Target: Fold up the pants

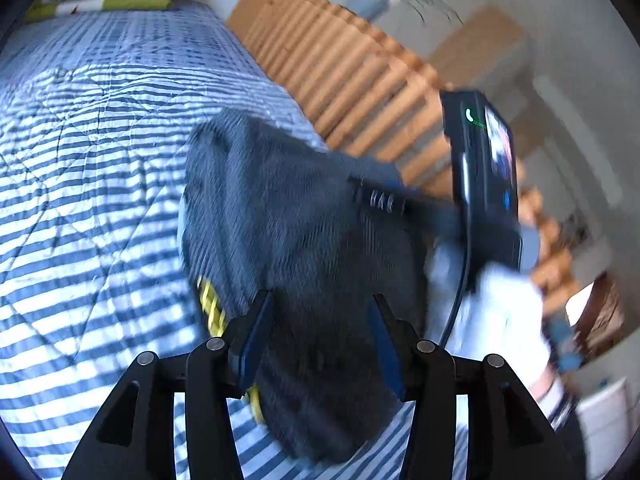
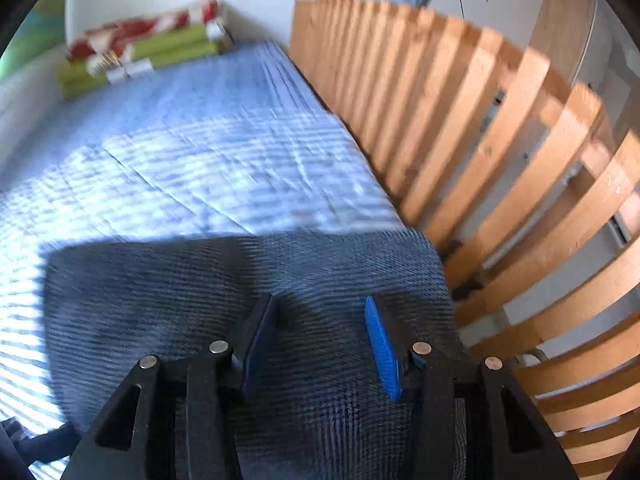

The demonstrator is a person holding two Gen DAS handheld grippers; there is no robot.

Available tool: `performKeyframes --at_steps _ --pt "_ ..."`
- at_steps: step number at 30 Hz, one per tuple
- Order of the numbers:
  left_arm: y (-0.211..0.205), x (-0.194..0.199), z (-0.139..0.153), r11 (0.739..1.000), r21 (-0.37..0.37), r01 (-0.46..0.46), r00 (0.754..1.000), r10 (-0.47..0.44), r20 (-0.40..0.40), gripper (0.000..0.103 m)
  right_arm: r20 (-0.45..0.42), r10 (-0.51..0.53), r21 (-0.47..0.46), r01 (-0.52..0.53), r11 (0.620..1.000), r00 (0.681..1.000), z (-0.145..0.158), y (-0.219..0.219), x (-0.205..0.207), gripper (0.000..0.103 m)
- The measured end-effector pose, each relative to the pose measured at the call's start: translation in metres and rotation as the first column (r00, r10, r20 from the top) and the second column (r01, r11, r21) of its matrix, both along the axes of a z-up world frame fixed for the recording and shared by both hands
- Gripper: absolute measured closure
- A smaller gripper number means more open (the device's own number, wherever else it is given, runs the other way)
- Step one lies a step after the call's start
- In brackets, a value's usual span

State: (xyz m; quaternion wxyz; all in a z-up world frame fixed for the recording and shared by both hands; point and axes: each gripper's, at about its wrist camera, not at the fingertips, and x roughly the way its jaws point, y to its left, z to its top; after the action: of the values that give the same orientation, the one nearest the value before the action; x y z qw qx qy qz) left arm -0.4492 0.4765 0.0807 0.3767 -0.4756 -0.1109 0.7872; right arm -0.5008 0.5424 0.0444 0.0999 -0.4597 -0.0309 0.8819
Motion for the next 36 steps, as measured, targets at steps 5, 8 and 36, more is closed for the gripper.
performKeyframes --at_steps 5,8,36 --pt "-0.002 0.034 0.008 0.999 -0.002 0.048 0.999 -0.048 -0.017 0.049 -0.085 -0.092 -0.213 0.072 0.974 0.992 0.03 0.042 0.063 0.061" --pt "0.0 0.049 0.008 0.998 -0.042 0.046 0.998 -0.047 -0.036 0.046 -0.062 -0.093 -0.185 0.08 0.979 0.994 0.027 0.044 0.11 0.06" --pt "-0.269 0.28 0.126 0.956 -0.218 -0.194 0.965 0.146 -0.217 0.023 -0.133 0.056 -0.191 -0.081 0.978 0.99 0.123 -0.128 0.421 0.057"
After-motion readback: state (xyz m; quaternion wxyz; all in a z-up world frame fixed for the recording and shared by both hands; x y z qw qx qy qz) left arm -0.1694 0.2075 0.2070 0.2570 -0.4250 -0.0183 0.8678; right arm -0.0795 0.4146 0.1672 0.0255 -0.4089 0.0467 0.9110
